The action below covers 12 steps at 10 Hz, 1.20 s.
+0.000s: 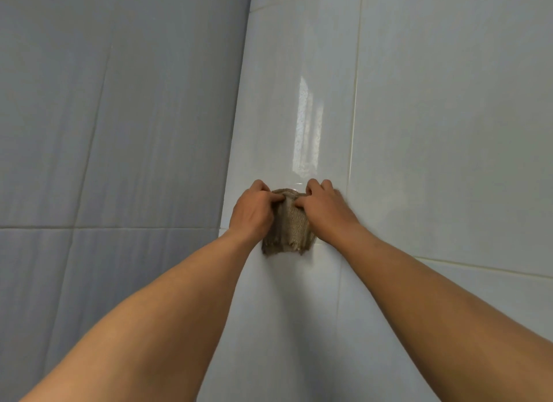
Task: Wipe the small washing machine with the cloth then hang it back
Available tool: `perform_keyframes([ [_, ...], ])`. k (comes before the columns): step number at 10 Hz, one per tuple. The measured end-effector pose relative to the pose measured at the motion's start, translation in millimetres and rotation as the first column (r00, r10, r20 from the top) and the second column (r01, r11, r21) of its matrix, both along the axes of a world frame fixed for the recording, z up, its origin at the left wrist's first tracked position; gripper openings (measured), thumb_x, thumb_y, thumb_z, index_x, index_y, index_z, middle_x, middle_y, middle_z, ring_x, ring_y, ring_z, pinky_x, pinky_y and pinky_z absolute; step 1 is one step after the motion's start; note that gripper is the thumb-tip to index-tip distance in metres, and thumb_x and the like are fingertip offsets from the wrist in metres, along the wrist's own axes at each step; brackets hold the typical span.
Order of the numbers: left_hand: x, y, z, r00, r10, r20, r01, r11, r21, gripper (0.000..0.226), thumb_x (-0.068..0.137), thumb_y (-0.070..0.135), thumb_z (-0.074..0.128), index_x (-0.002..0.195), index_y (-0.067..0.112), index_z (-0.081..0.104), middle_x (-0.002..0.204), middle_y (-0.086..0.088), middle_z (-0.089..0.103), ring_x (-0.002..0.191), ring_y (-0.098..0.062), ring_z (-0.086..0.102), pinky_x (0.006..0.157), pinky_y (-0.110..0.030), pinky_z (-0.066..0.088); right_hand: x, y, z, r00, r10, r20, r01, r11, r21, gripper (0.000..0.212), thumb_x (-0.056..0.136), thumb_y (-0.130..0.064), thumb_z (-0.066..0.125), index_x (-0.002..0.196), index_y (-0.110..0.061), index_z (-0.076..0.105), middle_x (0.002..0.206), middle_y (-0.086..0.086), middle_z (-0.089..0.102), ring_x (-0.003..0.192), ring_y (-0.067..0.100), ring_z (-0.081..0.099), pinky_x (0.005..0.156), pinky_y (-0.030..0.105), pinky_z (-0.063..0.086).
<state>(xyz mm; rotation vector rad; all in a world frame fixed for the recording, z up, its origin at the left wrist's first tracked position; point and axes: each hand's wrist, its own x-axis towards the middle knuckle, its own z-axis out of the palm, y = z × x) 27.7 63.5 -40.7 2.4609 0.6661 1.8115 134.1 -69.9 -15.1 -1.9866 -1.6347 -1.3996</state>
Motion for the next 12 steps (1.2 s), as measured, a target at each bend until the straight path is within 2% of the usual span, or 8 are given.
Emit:
perform_keyframes([
  [1,-2.3,6.1,3.5,0.983,0.149,-0.103,-0.134,0.981,0.141,0.029,0.098,0.035,0.045,0.118,0.026,0.065,0.105,0.004,0.052,0.096,-0.021,0.053,0.066,-0.027,0.033,3.7,-3.5,7.2,0.995,-0.007,0.102,0.009,1.000,-0.022,0.025,0.097,-0.020,0.047,0.112,-0.025,0.067,0.115,0.005,0.043,0.106,0.030,0.038,0.086,0.037,0.038],
  [2,-5.5,-2.3,-7.2,0.956,0.232,-0.181,-0.178,0.946,0.272,0.039,0.102,0.041,0.036,0.125,0.019,0.059,0.117,-0.001,0.052,0.101,-0.023,0.053,0.069,-0.031,0.041,5.6,-5.7,2.2,0.990,-0.006,0.138,0.011,0.999,-0.037,0.026,0.099,-0.024,0.045,0.117,-0.027,0.065,0.116,0.005,0.043,0.108,0.030,0.038,0.085,0.037,0.036],
  [4,-11.2,-13.4,-28.2,0.921,0.296,-0.252,-0.193,0.911,0.365,0.043,0.097,0.020,0.051,0.139,0.028,0.049,0.127,-0.008,0.051,0.099,-0.029,0.056,0.074,-0.034,0.051,6.6,-8.4,-22.3,0.995,-0.016,0.099,0.019,0.999,-0.027,0.029,0.097,-0.021,0.048,0.122,-0.027,0.060,0.114,0.004,0.045,0.105,0.028,0.040,0.083,0.037,0.037],
  [6,-12.6,-10.0,-29.4,0.962,0.152,-0.225,-0.093,0.963,0.252,0.039,0.096,0.016,0.052,0.130,0.033,0.060,0.123,-0.004,0.055,0.104,-0.028,0.051,0.076,-0.035,0.047,3.5,-9.9,-22.9,0.999,-0.016,-0.039,0.012,0.996,-0.090,0.043,0.090,-0.018,0.051,0.130,-0.034,0.057,0.117,0.002,0.043,0.106,0.026,0.039,0.089,0.037,0.039],
  [7,-9.1,-10.7,-31.4,0.989,0.012,-0.149,0.004,0.994,0.110,0.033,0.093,0.011,0.056,0.120,0.026,0.068,0.130,-0.005,0.054,0.112,-0.027,0.054,0.087,-0.038,0.051,2.0,-10.9,-23.0,0.995,-0.007,-0.098,-0.004,0.995,-0.104,0.045,0.090,-0.016,0.049,0.131,-0.034,0.057,0.122,0.002,0.043,0.110,0.026,0.039,0.092,0.038,0.039],
  [8,-8.1,-18.8,-27.1,0.997,-0.073,-0.013,0.072,0.997,-0.035,0.028,0.089,-0.001,0.055,0.103,0.017,0.072,0.127,-0.004,0.055,0.109,-0.024,0.057,0.090,-0.030,0.049,0.9,-13.4,-26.6,0.989,0.004,-0.145,-0.019,0.995,-0.102,0.049,0.090,-0.014,0.048,0.136,-0.033,0.053,0.129,0.004,0.042,0.116,0.027,0.040,0.096,0.037,0.038],
  [9,-6.5,-22.4,-23.8,0.997,-0.079,0.014,0.080,0.995,-0.067,0.027,0.085,-0.005,0.053,0.093,0.019,0.063,0.111,-0.001,0.058,0.096,-0.021,0.059,0.079,-0.030,0.051,-0.4,-13.7,-29.8,0.984,0.024,-0.176,-0.036,0.997,-0.069,0.052,0.089,-0.013,0.047,0.138,-0.031,0.050,0.132,0.005,0.043,0.118,0.027,0.041,0.098,0.037,0.039],
  [12,-20.1,-38.2,-20.4,0.998,-0.060,0.024,0.062,0.993,-0.100,0.033,0.088,0.004,0.061,0.111,0.024,0.049,0.119,-0.002,0.056,0.100,-0.017,0.051,0.077,-0.033,0.050,-16.2,-36.2,-32.0,0.944,0.065,-0.322,-0.073,0.997,-0.014,0.060,0.088,-0.014,0.049,0.144,-0.032,0.042,0.151,0.010,0.031,0.135,0.030,0.034,0.107,0.043,0.037],
])
